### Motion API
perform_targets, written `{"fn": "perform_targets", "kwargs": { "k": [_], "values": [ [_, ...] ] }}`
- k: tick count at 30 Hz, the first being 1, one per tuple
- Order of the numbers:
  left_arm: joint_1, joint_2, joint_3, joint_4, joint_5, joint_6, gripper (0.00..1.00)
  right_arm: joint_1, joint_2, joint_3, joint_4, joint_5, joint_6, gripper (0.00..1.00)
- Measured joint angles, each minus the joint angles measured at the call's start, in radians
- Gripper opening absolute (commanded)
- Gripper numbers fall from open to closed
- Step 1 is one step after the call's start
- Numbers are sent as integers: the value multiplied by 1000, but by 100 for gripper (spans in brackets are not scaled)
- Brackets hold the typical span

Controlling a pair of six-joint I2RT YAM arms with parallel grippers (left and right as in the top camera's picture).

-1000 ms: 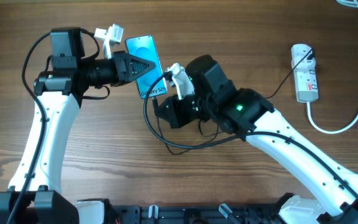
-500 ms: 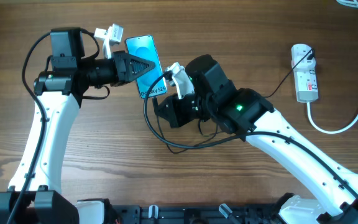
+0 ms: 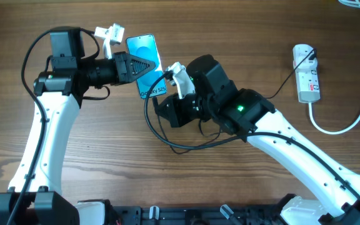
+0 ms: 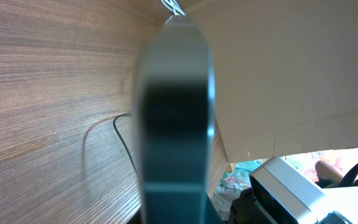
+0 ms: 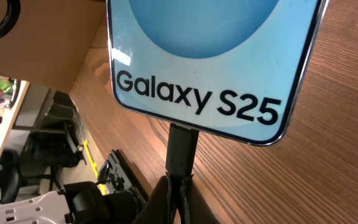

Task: Plug charger to phone and switch on socket
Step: 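Push the plug upward into the phone's bottom port with the right gripper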

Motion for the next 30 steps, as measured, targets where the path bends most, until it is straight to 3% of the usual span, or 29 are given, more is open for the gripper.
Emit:
{"fn": "perform_targets", "kwargs": {
  "k": [14, 21, 30],
  "values": [
    [5, 0, 0, -15, 28, 16, 4, 4, 0, -6, 11, -5, -24, 4],
    [0, 0, 7, -60, 27, 82, 4, 2, 4, -14, 21, -27, -19, 4],
    [-10, 0, 29, -66, 26, 118, 4, -63, 18, -29, 68, -185, 21, 5]
  ]
}}
